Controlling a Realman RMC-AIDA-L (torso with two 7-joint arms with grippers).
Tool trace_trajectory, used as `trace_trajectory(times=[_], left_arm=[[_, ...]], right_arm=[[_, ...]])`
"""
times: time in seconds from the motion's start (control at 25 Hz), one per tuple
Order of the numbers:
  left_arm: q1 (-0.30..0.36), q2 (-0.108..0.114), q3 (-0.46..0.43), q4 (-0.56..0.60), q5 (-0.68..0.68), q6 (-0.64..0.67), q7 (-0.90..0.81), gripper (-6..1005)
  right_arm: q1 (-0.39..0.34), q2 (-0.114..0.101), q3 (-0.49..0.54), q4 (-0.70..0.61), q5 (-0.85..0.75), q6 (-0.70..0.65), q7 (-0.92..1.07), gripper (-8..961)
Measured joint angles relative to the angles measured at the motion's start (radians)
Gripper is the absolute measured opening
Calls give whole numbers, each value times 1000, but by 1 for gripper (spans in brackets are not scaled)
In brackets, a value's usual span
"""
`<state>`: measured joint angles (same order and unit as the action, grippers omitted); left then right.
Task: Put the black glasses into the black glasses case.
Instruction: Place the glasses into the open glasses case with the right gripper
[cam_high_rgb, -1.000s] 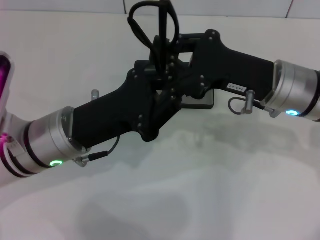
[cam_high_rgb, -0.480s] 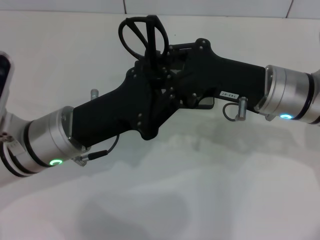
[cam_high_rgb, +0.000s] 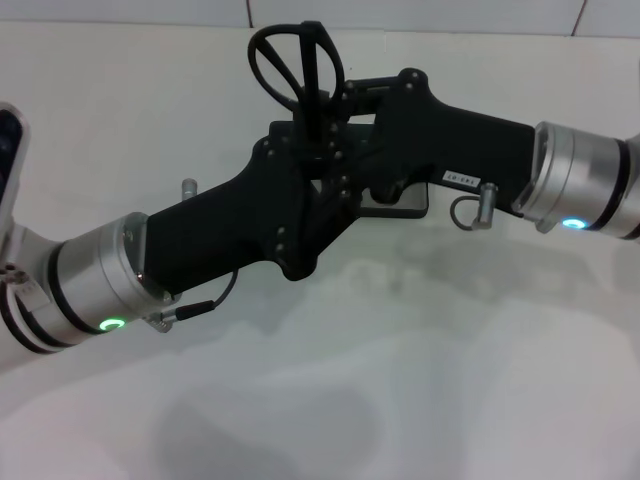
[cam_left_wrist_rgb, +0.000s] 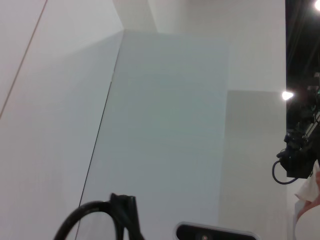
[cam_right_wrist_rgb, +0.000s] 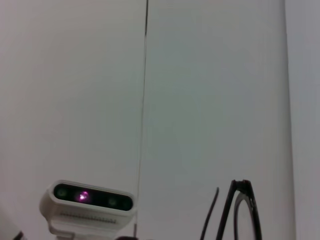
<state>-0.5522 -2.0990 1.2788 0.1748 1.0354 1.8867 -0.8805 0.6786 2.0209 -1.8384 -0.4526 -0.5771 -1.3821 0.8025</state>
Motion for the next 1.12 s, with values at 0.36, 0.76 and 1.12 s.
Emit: trace_trajectory(times=[0.36, 0.76, 1.12], left_arm=[[54, 28, -20, 16, -1, 78, 0, 71], [195, 70, -50, 105, -53, 141, -4, 71], [201, 63, -46, 84, -48, 131, 26, 71]], right_arm=[[-41, -87, 89, -245, -293, 137, 272, 143], [0, -17, 411, -835, -1476, -11, 1116, 145], [226, 7, 300, -680, -1735, -3, 1231, 146]])
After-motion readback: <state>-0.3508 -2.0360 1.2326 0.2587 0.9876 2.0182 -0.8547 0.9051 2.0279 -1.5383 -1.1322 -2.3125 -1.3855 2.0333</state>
